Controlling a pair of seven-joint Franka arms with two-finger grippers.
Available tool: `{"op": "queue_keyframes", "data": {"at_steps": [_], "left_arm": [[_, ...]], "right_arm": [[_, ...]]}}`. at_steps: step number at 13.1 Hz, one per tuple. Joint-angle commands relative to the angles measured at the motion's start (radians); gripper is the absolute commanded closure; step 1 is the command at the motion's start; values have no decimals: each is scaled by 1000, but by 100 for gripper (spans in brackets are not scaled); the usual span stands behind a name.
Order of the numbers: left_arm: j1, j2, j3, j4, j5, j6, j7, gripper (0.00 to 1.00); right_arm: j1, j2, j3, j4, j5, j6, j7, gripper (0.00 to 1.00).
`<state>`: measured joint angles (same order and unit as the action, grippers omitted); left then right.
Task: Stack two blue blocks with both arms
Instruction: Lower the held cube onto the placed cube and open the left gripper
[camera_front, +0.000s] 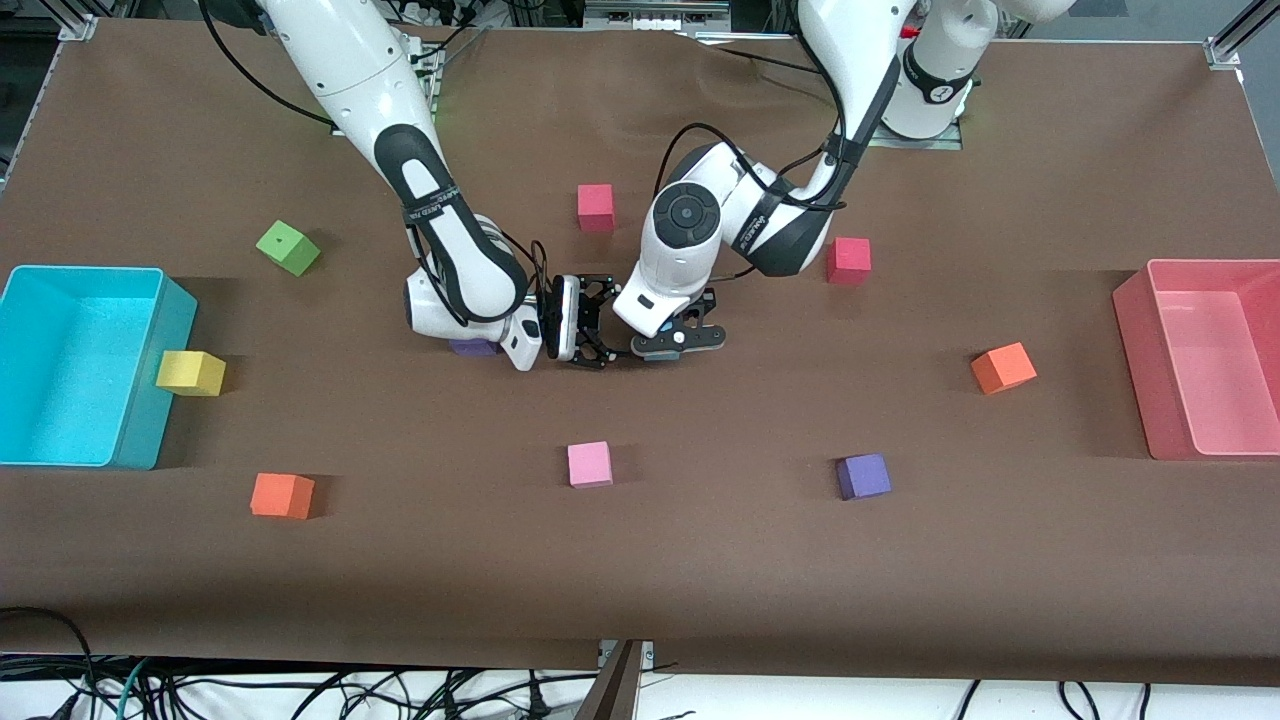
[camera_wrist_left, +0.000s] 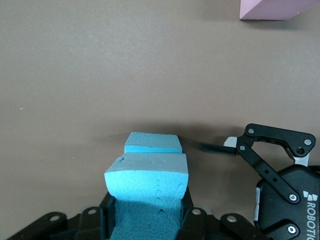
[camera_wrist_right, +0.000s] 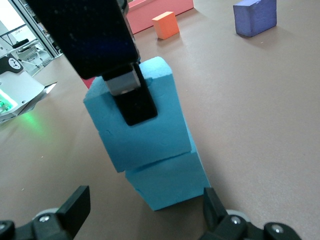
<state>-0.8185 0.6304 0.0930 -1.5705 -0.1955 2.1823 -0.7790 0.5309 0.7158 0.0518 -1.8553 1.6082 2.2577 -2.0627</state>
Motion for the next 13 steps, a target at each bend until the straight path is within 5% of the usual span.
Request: {"op": "queue_keyframes", "data": {"at_steps": [1,8,13], "left_arm": [[-14,15,16,24,13,-6,-11,0],[-11,-1,21,23,13,16,-16,0],[87,-107,13,3,8,-56,-2,0]], "right_arm": [[-9,-10,5,-15,19,-13,-28,0],[-9,-10,5,-15,19,-13,-28,0],[-9,-10,5,-15,19,-13,-28,0]]}}
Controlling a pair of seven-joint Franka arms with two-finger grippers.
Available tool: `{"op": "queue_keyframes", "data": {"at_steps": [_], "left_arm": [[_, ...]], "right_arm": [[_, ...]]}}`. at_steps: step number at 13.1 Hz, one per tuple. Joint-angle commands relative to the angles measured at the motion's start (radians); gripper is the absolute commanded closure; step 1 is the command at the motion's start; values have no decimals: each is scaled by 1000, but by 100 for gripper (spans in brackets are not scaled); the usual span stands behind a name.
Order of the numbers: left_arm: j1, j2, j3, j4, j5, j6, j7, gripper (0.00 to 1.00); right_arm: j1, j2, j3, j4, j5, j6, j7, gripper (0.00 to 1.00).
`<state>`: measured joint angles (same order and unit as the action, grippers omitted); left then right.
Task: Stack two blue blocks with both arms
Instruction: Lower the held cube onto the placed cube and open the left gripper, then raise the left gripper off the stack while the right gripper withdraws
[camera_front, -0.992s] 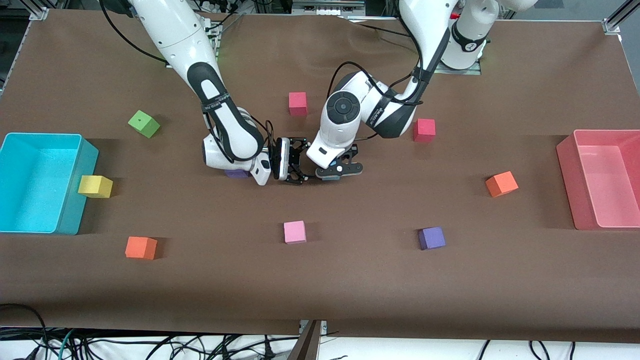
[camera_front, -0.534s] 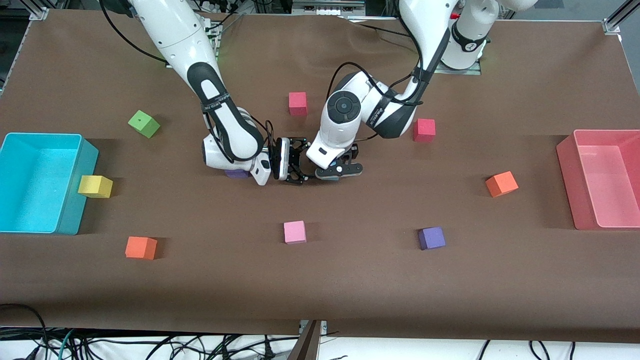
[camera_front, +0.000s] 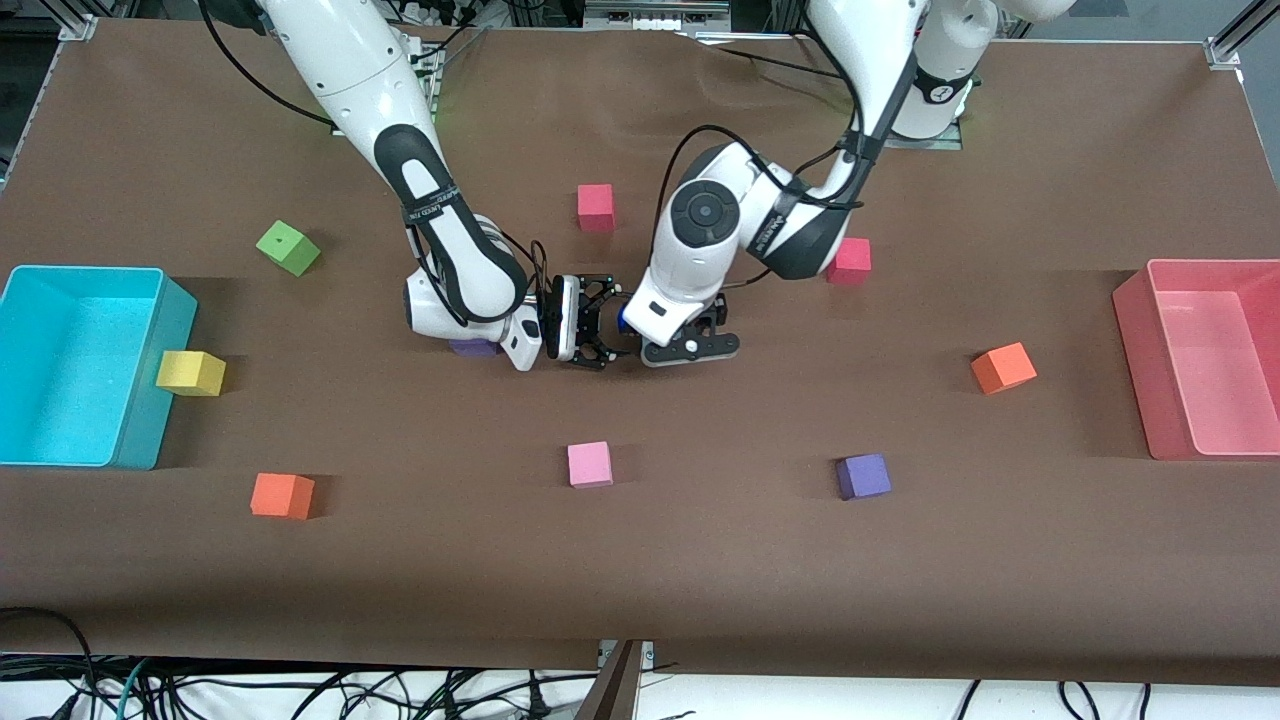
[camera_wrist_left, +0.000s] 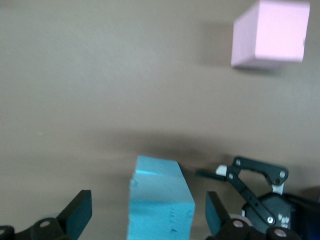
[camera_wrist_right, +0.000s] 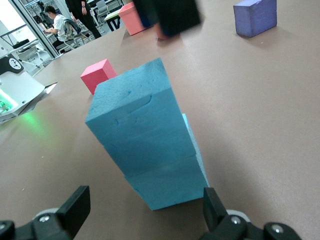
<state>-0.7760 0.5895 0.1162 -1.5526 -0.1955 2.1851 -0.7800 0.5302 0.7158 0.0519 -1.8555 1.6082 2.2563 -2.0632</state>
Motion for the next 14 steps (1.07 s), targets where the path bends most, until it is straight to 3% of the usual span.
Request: {"op": "queue_keyframes", "data": {"at_steps": [1,4,6,9,11,14], "left_arm": [[81,-100,-13,-15,7,-95,-1,0],[228,-221,-73,-41,7,-187,2,0],[308,-305,-96,-41,8,-342,77,0],[395,-428,-86,-46,30,-502,284,0],[415,-497,-54,-50,109,-603,410,0],[465,-554,-1,-70,133,-643,577,0]], "right_arm": [[-9,-12,5,-14,19,-12,-25,0],[-18,-51,-9,-39,10,-26,-12,0],[-18,-82,-56,-56,-51,-87,-9,0],[-18,-162,-186,-56,-297,-272,153,0],[-18,-209,-283,-31,-434,-436,277,0],[-16,-226,-423,103,-664,-696,525,0]]}}
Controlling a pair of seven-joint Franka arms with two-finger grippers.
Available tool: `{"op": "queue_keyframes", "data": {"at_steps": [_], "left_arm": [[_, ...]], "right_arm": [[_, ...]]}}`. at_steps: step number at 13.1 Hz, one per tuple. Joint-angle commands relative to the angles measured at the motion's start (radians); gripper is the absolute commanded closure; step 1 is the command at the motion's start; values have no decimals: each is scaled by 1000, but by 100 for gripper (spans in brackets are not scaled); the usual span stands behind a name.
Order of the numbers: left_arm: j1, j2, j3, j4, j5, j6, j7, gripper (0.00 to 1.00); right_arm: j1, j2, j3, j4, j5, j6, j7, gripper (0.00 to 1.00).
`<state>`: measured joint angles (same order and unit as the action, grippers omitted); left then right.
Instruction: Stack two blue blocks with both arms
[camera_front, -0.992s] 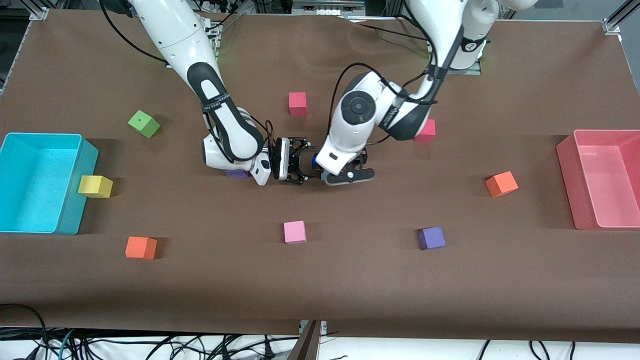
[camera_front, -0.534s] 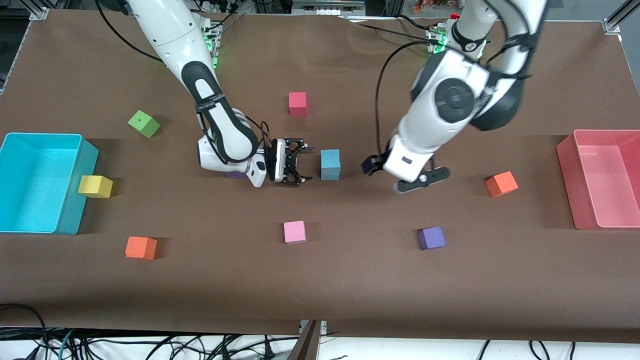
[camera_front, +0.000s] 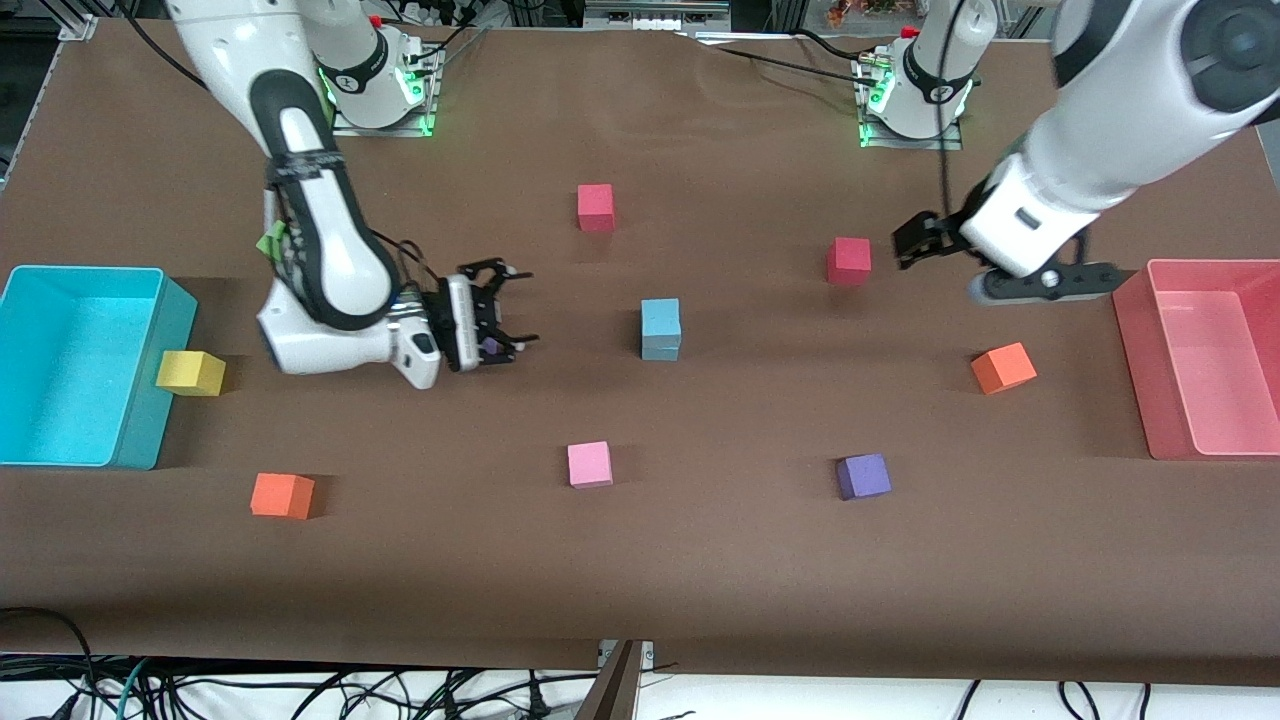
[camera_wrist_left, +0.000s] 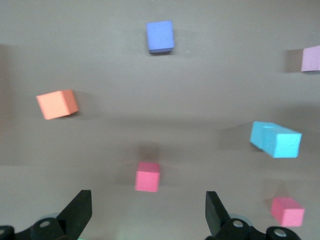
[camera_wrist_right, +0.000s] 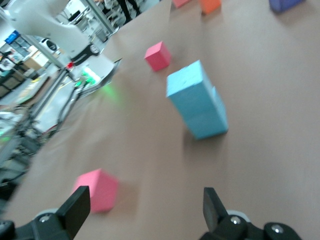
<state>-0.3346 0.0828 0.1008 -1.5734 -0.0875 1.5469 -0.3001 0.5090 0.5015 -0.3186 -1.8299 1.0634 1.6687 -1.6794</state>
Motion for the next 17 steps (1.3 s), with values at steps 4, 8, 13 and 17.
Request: {"op": "queue_keyframes", "data": {"at_steps": [4,8,13,17], "left_arm": [[40,-66,39,-59,97,-16,199,0],[54,-98,40,-80,97,-14,220,0],[69,-146,40,-94,97,-39,243,0],[71,-146,43,-94,97,-41,257,0]], "right_arm": [[3,-12,-120,254,-337,-315,439,0],[14,-12,-131,388,-575,-357,778,0],[16,-70,-73,410,-814,-296,1215,0],[-215,-199,234,308,-1009,-205,1621,0]]}}
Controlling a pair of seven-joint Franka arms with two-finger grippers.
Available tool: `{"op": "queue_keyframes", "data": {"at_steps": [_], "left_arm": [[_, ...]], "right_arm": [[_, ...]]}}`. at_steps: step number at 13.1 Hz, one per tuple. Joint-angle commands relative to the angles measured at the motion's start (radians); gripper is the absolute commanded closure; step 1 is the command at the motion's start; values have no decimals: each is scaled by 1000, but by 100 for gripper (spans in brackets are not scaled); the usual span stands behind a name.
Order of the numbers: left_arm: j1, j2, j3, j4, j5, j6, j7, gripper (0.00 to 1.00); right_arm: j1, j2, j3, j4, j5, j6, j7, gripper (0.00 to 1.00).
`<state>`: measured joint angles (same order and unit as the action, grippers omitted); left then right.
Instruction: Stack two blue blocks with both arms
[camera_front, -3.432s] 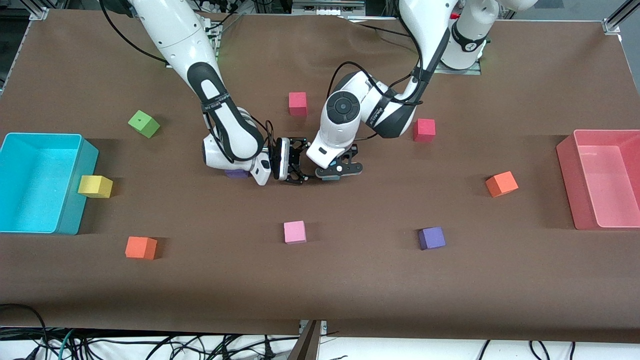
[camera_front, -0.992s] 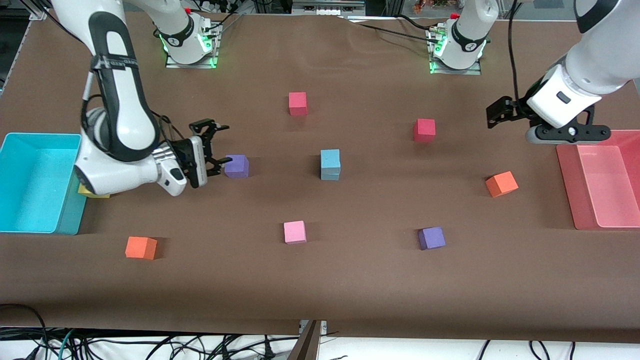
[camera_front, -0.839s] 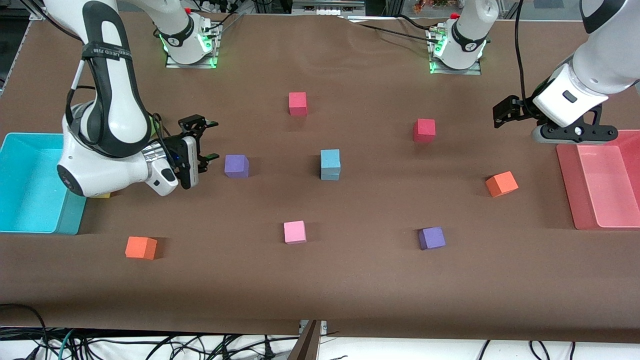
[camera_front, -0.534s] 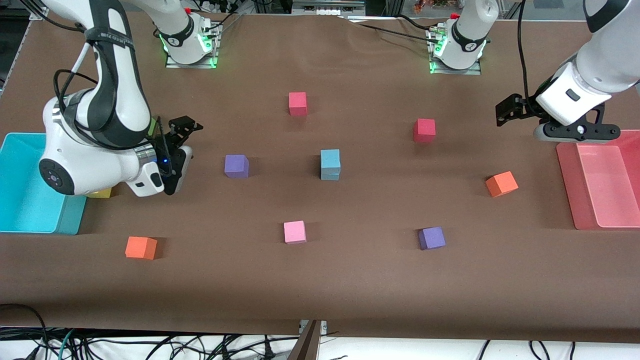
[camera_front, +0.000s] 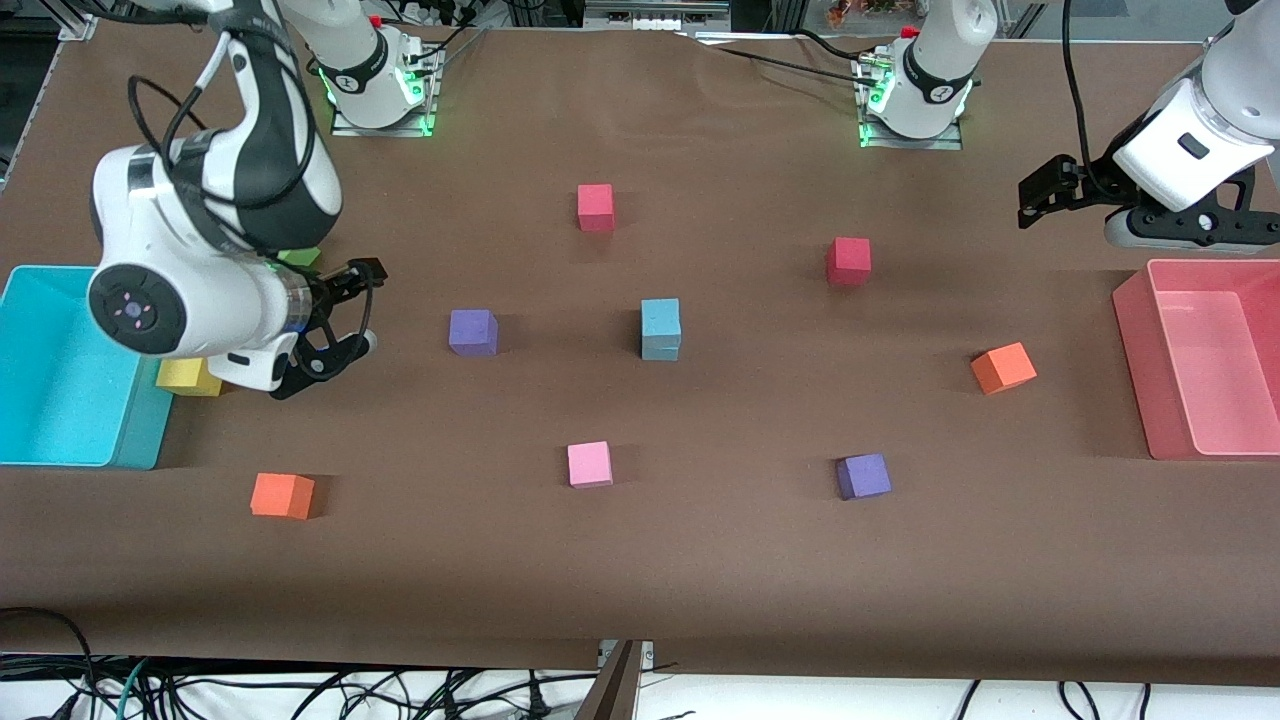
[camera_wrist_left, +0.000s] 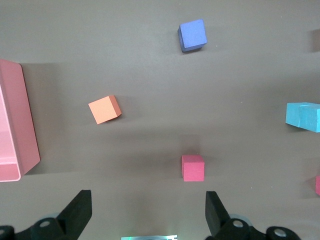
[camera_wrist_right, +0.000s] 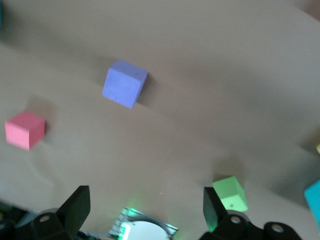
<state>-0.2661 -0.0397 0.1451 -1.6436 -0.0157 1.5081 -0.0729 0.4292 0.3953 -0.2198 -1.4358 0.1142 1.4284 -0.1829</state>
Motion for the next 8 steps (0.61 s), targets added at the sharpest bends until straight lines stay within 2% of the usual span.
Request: {"op": "queue_keyframes", "data": {"at_steps": [1,2,3,8], "left_arm": [[2,-23,-1,-24,25,-2,31,0],[2,-26,-1,-22,25,-2,30,0],[2,-29,-1,-22,25,-2,31,0],[2,-29,2,-16,23,-3,33,0]], "right_arm": [[-206,-128,204,-133,-126,90,185,0],[-261,-185,245,-208,-180,195,271,0],[-301,-220,258,-254,-188,252,322,0],[-441,-315,257,-253,-182,305,220,0]]}}
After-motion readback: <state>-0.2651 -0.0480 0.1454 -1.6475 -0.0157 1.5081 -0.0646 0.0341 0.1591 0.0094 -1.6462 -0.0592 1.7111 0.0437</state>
